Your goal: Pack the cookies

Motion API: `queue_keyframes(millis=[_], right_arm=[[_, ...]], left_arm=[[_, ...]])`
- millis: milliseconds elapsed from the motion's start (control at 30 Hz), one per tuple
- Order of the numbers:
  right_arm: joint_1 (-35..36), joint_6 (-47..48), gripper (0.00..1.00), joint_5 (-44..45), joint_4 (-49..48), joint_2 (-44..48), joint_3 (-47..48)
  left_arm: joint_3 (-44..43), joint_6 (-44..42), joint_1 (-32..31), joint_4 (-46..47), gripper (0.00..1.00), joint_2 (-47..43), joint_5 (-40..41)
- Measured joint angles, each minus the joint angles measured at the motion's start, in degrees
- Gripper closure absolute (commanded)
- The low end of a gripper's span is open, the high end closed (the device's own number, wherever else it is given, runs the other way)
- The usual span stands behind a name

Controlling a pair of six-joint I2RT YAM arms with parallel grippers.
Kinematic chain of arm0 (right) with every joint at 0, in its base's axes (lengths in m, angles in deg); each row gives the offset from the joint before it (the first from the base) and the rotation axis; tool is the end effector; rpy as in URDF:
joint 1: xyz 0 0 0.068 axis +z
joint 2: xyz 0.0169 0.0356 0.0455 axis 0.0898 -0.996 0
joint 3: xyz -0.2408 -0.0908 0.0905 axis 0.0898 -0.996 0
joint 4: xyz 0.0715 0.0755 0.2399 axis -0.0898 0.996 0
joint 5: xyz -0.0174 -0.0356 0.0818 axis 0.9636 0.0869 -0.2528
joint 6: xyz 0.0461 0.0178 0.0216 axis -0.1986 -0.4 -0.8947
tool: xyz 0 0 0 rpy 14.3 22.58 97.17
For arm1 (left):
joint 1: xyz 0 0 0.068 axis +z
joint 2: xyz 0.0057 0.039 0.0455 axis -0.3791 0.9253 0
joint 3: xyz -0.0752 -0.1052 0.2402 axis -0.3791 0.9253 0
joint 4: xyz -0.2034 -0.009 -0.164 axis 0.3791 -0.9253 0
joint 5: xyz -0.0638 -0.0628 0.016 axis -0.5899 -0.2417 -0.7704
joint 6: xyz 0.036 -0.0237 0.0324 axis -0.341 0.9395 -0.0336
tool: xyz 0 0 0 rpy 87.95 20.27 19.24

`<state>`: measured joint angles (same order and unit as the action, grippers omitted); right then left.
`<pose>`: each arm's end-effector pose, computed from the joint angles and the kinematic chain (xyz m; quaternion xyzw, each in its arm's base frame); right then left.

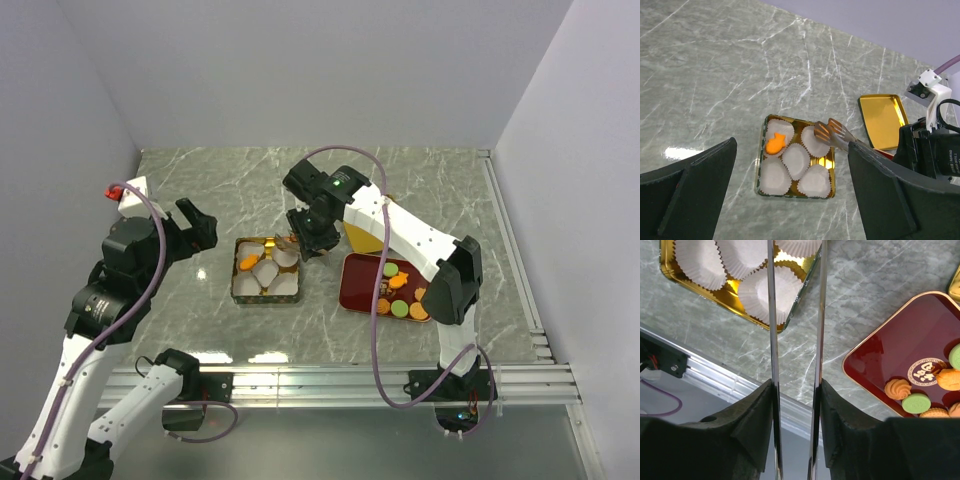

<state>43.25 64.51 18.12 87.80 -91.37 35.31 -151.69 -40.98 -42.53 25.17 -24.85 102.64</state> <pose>0.2630 0.3003 0.3267 -0.2332 0.9537 0.1369 0.1317 0.1197 -0.0339 0.4043 -0.1461 0.7916 -0.1465 0.5750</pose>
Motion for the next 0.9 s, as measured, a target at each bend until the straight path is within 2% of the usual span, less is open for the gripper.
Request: queue_keyframes(millis=[167, 900], right_arm=[[0.0, 0.2, 0.48, 0.1, -0.1, -0.3, -0.1], [0.1, 0.4, 0.46, 1.7, -0.5, 1.2, -1.0]], left_arm=[[0.0, 0.2, 0.0, -1.0, 0.01, -0.7, 0.7], [-1.9, 1.0, 0.0, -3.0, 0.0, 1.2, 0.7]])
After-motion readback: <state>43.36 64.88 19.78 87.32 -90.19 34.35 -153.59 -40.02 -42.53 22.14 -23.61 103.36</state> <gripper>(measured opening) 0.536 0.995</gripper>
